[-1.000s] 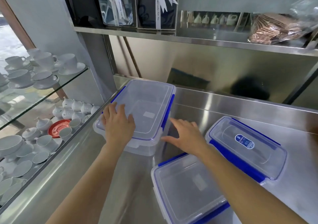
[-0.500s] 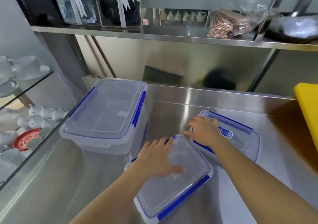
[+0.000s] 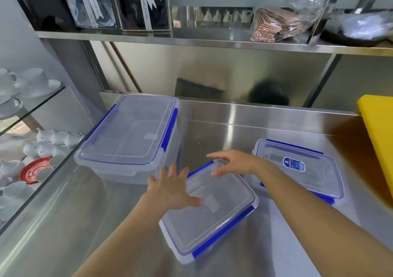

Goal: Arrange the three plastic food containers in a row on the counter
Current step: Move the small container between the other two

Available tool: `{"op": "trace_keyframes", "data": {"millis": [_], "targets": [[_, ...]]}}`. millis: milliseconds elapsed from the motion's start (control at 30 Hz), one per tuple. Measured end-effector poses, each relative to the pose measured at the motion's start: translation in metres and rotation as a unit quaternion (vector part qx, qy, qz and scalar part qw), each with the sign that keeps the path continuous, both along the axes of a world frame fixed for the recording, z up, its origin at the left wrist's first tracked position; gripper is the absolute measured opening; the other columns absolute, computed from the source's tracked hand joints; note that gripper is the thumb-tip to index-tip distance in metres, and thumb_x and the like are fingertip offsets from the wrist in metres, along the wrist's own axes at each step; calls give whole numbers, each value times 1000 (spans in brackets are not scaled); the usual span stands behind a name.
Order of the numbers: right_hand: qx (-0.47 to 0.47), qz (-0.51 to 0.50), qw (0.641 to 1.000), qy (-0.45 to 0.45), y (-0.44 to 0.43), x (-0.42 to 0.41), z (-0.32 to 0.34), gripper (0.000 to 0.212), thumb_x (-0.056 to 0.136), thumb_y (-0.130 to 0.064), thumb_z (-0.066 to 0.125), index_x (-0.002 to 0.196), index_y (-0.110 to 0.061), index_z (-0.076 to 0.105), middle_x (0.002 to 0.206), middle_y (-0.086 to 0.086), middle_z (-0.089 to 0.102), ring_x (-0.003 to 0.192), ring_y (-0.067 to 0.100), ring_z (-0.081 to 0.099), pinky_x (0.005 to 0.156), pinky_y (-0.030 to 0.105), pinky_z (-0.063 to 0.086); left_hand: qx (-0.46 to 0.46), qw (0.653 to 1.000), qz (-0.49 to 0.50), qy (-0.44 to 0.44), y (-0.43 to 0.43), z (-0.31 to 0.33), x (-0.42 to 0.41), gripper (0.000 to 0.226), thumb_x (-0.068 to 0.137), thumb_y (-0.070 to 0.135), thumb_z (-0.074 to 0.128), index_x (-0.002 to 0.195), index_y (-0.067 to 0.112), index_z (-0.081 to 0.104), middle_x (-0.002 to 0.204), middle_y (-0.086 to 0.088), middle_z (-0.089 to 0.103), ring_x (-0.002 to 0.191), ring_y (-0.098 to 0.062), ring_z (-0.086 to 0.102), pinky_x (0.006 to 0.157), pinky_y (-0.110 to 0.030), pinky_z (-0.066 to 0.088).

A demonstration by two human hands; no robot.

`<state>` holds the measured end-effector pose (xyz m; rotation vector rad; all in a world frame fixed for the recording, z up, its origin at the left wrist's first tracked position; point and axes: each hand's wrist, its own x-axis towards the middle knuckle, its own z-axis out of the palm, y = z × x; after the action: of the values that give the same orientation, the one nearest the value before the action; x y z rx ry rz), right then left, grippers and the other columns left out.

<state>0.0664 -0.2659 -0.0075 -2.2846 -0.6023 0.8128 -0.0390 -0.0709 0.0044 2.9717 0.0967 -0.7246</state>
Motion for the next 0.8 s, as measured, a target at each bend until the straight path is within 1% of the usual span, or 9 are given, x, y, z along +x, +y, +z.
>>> {"op": "trace_keyframes", "data": {"millis": [67, 200, 267, 367, 433, 500, 600, 733, 800], "targets": [[-31, 21, 999, -22, 2, 2, -5, 62, 74, -45, 71, 129, -32, 48, 125, -9, 51, 108, 10, 49, 91, 27, 39, -2, 1000, -3, 30, 5, 4, -4, 101, 66, 72, 61, 146, 33, 11, 157, -5, 13, 143, -32, 17, 109, -58, 23], [-80, -1, 995, -65, -5, 5, -4, 48, 72, -50, 70, 112, -29, 53, 110, -8, 57, 99, 15, 53, 85, 29, 40, 22, 1000, 12, 5, 6, 7, -9, 88, 75, 67, 56, 145, 30, 18, 152, -8, 21, 137, -32, 30, 108, -49, 30], [-124, -39, 986, -100, -14, 4, -1, 50, 71, -59, 65, 107, -27, 50, 107, -6, 58, 100, 18, 49, 87, 33, 36, 50, 996, 40, -63, 0, 7, -11, 74, 82, 62, 50, 141, 23, 28, 145, -10, 28, 129, -31, 38, 103, -43, 36], [-168, -108, 972, -122, -24, -1, 1, 53, 73, -67, 57, 93, -19, 44, 92, 2, 56, 93, 24, 47, 73, 35, 37, 54, 975, 68, -203, -20, -3, -12, 45, 93, 46, 41, 125, 14, 44, 129, -10, 44, 116, -27, 48, 95, -37, 42], [-208, -115, 962, -132, -24, -4, 5, 56, 75, -70, 51, 88, -16, 42, 86, 4, 51, 85, 25, 50, 67, 35, 37, 23, 971, 74, -227, -35, -15, -11, 50, 92, 51, 37, 121, 11, 48, 124, -10, 50, 117, -28, 48, 97, -39, 40], [-242, -106, 956, -127, -23, -6, 9, 58, 75, -72, 48, 79, -14, 44, 78, 2, 50, 77, 24, 51, 61, 33, 37, -18, 975, 94, -198, -48, -26, -6, 80, 84, 68, 34, 135, 6, 37, 141, -15, 40, 133, -32, 35, 108, -45, 30], [-234, -108, 963, -84, -25, -7, 15, 56, 75, -69, 52, 64, -14, 45, 57, 3, 53, 53, 19, 52, 51, 29, 37, -73, 980, 82, -167, -53, -40, 9, 112, 74, 78, 36, 147, 0, 2, 160, -17, 2, 148, -29, 0, 118, -47, 8], [-213, -70, 974, 37, -34, -6, 22, 53, 78, -59, 58, 63, -8, 54, 46, 6, 62, 32, 15, 49, 43, 22, 41, -98, 982, 13, -164, -26, -37, 38, 105, 76, 75, 29, 148, 10, -10, 159, -13, -15, 147, -30, -10, 119, -44, 3], [-198, -75, 977, 32, -33, -5, 21, 50, 76, -56, 63, 69, -6, 57, 61, 11, 65, 41, 16, 51, 44, 22, 42, -79, 970, 70, -219, -19, -33, 46, 92, 82, 68, 38, 149, 15, 3, 159, -14, 3, 146, -32, 8, 117, -44, 19]]}}
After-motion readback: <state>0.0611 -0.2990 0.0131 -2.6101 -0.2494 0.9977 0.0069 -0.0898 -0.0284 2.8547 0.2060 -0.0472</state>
